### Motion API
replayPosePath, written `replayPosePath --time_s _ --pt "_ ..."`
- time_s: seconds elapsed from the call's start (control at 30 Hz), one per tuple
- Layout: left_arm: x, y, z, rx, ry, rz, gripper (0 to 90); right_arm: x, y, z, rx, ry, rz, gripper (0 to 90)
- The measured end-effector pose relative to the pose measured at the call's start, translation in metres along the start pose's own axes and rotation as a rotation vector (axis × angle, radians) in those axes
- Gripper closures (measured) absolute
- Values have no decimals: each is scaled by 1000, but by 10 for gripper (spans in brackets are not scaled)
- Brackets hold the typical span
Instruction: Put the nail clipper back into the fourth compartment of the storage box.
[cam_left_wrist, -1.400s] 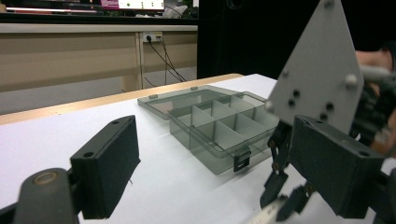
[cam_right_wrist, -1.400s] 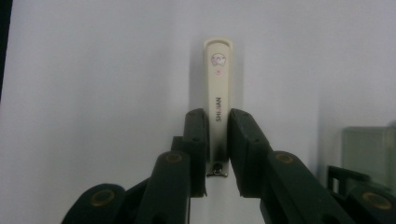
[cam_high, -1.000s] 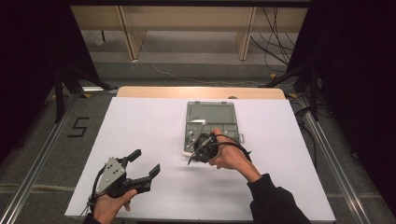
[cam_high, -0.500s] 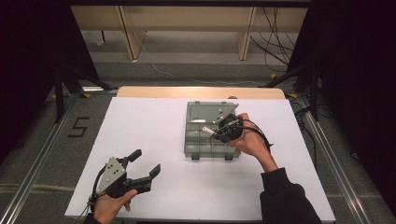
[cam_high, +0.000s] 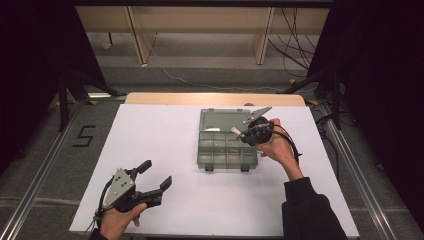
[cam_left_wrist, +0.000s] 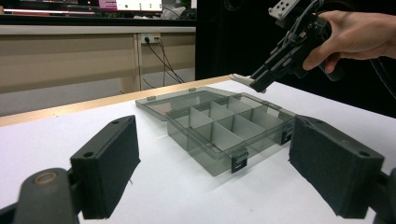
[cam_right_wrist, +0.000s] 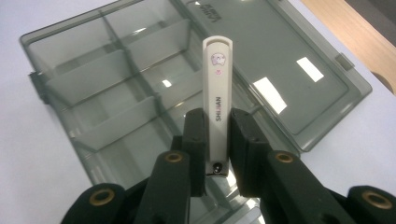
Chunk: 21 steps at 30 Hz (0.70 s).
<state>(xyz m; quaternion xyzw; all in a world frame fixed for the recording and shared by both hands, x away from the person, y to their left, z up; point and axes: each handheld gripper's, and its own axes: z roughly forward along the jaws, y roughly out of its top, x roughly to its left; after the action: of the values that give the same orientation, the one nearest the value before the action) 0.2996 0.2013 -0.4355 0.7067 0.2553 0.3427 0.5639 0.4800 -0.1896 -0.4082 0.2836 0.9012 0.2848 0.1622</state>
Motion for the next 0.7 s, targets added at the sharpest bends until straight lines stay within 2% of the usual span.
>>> replayPosePath --time_s 0.43,0.47,0.5,0.53,0.63,0.7 --pt "0 0 0 1 0 -1 155 -14 -14 10 3 -1 80 776" --pt "0 0 0 0 0 -1 155 -15 -16 12 10 -6 100 776" --pt "0 0 0 0 -1 0 155 -16 -17 14 0 -4 89 777" --pt "0 0 0 1 0 0 155 -16 -18 15 3 -5 105 776" --pt "0 0 0 -2 0 -1 155 -18 -20 17 -3 6 93 776" --pt "0 0 0 -1 0 -1 155 -17 -21 19 2 13 126 776"
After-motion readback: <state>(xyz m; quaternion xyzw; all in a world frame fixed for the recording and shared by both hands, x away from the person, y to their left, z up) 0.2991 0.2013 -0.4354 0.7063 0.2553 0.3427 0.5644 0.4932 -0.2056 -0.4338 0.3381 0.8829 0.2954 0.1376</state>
